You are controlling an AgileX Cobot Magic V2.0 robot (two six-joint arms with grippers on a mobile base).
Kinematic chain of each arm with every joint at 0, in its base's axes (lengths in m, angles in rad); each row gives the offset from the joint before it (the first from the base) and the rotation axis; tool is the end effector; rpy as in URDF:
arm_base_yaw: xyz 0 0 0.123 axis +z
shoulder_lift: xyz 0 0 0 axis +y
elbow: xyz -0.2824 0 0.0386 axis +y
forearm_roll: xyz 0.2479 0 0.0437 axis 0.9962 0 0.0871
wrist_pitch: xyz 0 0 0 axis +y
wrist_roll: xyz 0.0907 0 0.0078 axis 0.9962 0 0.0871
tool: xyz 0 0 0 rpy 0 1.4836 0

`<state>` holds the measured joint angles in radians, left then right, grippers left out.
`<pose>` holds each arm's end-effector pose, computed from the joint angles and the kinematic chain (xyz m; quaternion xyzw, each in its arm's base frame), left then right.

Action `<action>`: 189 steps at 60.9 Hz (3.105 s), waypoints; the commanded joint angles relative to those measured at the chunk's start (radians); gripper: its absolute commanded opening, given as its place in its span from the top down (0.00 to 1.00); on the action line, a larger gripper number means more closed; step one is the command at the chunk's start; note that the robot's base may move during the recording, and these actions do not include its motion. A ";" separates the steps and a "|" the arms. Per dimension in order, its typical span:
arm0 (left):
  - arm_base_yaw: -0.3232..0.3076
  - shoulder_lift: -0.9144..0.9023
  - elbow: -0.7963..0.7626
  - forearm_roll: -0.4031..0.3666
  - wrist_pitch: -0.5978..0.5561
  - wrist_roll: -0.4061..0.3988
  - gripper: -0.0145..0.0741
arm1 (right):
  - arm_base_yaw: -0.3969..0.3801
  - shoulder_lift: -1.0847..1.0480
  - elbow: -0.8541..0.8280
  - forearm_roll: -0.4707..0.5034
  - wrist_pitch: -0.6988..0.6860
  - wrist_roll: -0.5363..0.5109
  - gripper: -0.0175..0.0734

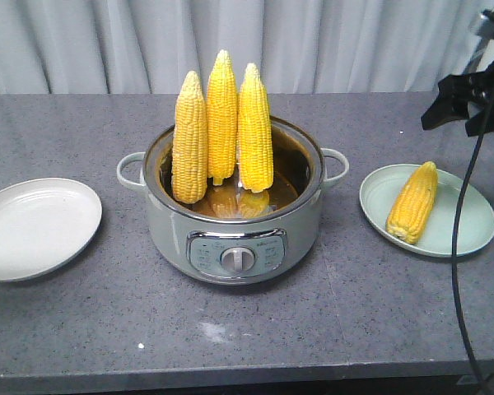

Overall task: Distribute corn equally
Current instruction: 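Lift the corn cob out and lay it on the pale green plate, then reach the left gripper into the pot and grasp a corn cob, then lift the corn cob out and lay it on the cream plate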

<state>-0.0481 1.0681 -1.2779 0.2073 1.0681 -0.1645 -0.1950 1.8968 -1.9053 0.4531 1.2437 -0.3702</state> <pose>0.1964 0.0070 0.4215 -0.0427 0.9152 0.0613 0.3959 0.4105 -0.0426 0.3496 -0.0575 0.9514 0.1572 0.2586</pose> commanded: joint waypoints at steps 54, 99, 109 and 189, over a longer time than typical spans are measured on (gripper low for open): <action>-0.002 0.088 -0.033 -0.487 -0.226 0.474 0.17 | 0.116 -0.547 0.285 -0.037 -0.150 -0.097 0.20; -0.220 0.639 -0.428 -0.897 -0.278 1.034 0.17 | 0.117 -0.547 0.285 -0.030 -0.150 -0.097 0.20; -0.236 0.713 -0.452 -0.898 -0.349 1.035 0.17 | 0.117 -0.547 0.285 -0.030 -0.150 -0.097 0.20; -0.204 0.506 -0.452 -0.624 -0.428 0.718 0.82 | 0.117 -0.547 0.285 -0.029 -0.153 -0.093 0.20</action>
<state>-0.2737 1.6668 -1.6959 -0.5107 0.6922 0.7012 -0.0780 1.3794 -1.5964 0.4011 1.1415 -0.4590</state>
